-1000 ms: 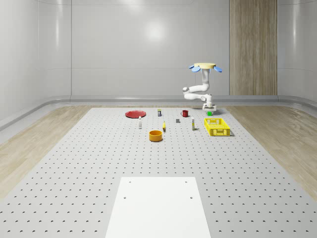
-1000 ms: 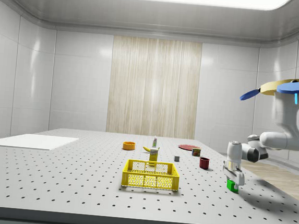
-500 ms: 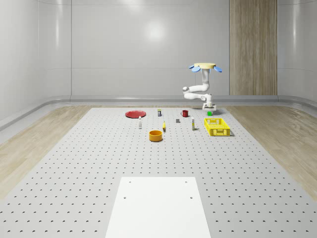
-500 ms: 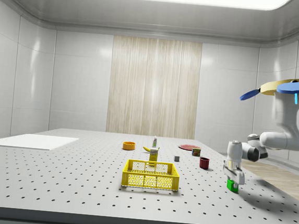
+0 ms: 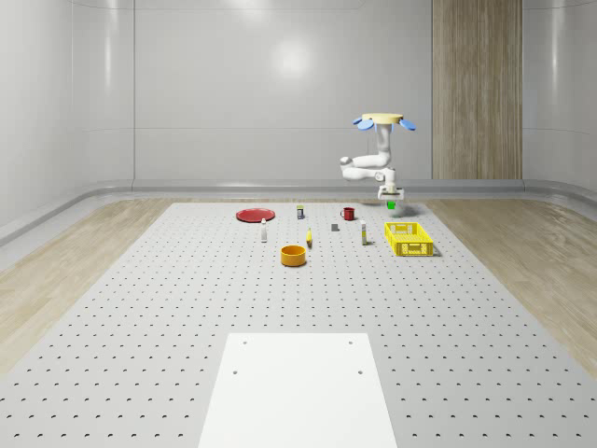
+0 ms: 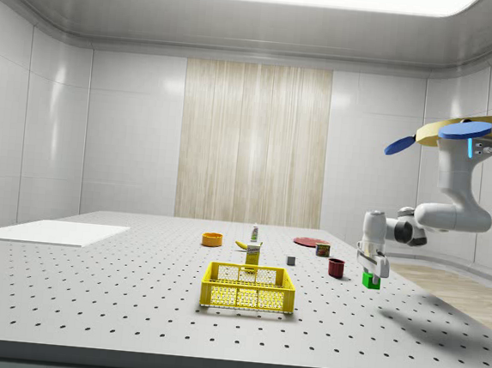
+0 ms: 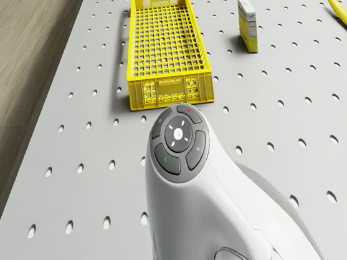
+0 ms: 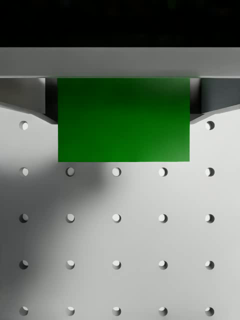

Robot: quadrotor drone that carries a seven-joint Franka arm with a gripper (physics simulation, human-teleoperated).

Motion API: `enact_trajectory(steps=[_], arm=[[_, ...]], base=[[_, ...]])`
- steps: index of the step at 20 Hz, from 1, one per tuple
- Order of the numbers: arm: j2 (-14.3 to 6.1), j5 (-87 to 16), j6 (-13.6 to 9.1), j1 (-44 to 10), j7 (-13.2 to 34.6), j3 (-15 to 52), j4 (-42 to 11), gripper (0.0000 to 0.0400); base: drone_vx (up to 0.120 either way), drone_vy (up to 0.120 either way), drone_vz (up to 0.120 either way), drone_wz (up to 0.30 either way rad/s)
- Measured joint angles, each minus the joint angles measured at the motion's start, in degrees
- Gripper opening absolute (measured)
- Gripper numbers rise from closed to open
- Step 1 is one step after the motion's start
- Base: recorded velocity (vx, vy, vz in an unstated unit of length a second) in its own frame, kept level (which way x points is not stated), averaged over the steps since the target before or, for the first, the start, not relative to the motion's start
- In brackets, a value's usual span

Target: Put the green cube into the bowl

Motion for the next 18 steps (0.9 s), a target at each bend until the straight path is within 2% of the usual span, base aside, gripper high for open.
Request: enact_trajectory(steps=[10,14,18], arm=[[-1.3,1.3,0.9,-0.5,0.4,0.9,-0.1,0.0251],[-1.8,1.5,1.4,-0.6,0.6,1.1,0.0,0.0251],[-2.3,1.8,1.8,-0.8,0.7,1.2,0.0,0.0251]], base=[[0.12,-0.12,0.12,0.0],[0.12,-0.12,0.0,0.0],[0.12,-0.12,0.12,0.0]])
